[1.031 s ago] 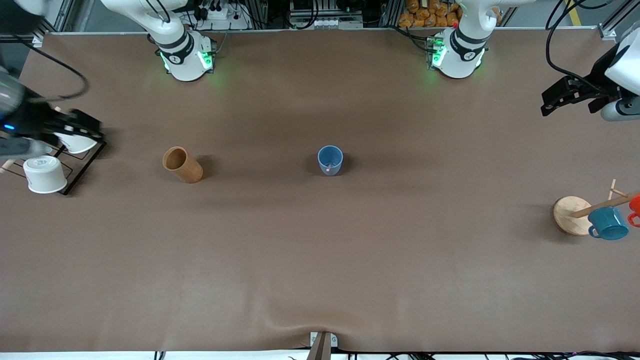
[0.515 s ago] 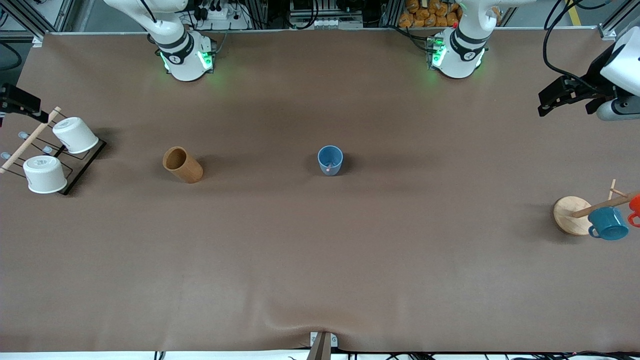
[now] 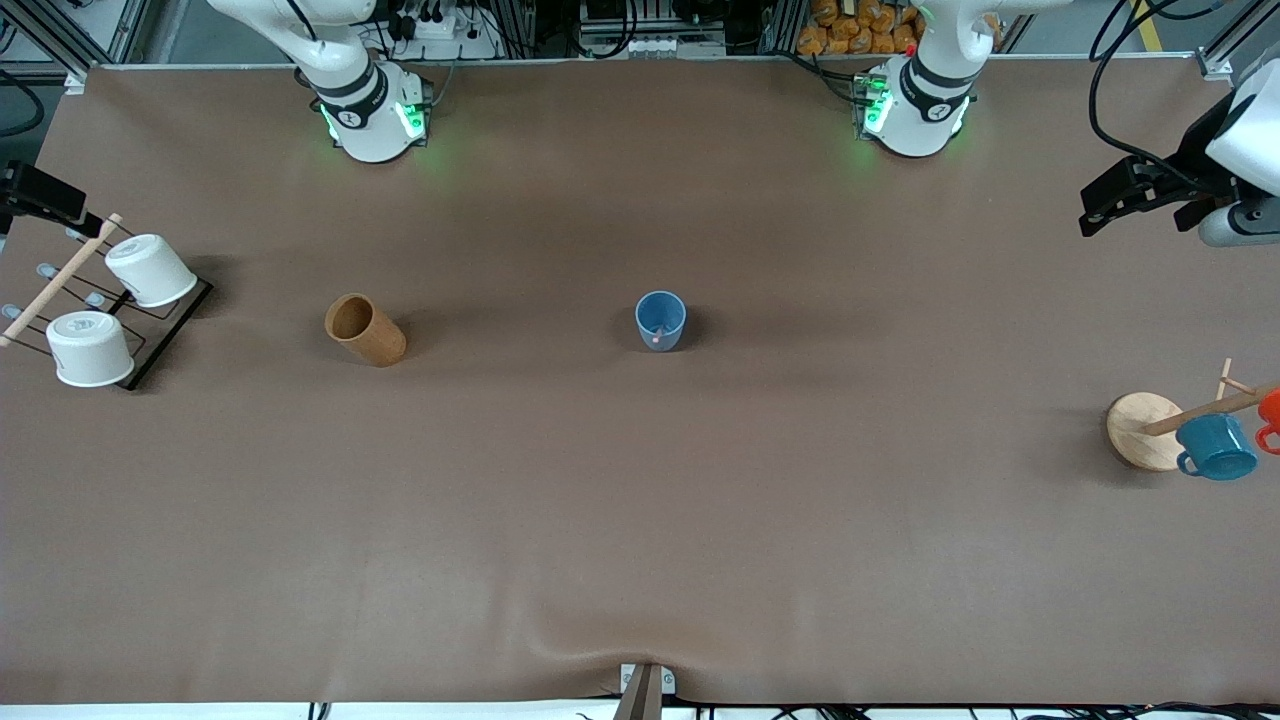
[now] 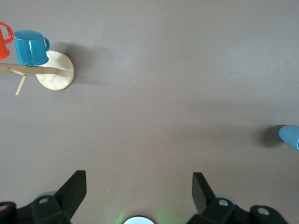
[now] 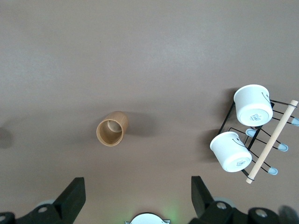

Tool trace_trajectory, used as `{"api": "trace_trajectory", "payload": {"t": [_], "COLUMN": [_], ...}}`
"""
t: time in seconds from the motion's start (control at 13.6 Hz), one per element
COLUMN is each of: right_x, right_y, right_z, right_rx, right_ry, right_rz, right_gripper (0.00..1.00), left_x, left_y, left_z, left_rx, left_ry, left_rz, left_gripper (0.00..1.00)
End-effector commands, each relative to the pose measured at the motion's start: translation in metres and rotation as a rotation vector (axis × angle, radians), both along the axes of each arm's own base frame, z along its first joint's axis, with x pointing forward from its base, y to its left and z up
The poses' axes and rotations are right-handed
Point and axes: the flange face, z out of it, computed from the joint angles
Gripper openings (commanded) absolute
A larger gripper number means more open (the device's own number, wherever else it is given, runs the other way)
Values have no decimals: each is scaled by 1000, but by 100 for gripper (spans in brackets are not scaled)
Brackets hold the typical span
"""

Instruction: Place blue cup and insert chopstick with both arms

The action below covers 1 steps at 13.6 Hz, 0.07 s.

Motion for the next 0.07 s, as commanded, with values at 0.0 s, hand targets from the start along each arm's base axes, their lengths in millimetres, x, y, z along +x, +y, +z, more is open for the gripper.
{"api": "trace_trajectory", "payload": {"t": [0.0], "right_x": [-6], "right_y": [5], "right_z": [15], "right_rx": [1], "right_ry": [-26], "right_rz": [-14], "right_gripper": [100], "left_x": [2], "left_y": [5], "left_z": [7], "left_rx": [10], "left_ry": [-7], "left_rz": [15], "left_gripper": [100]}}
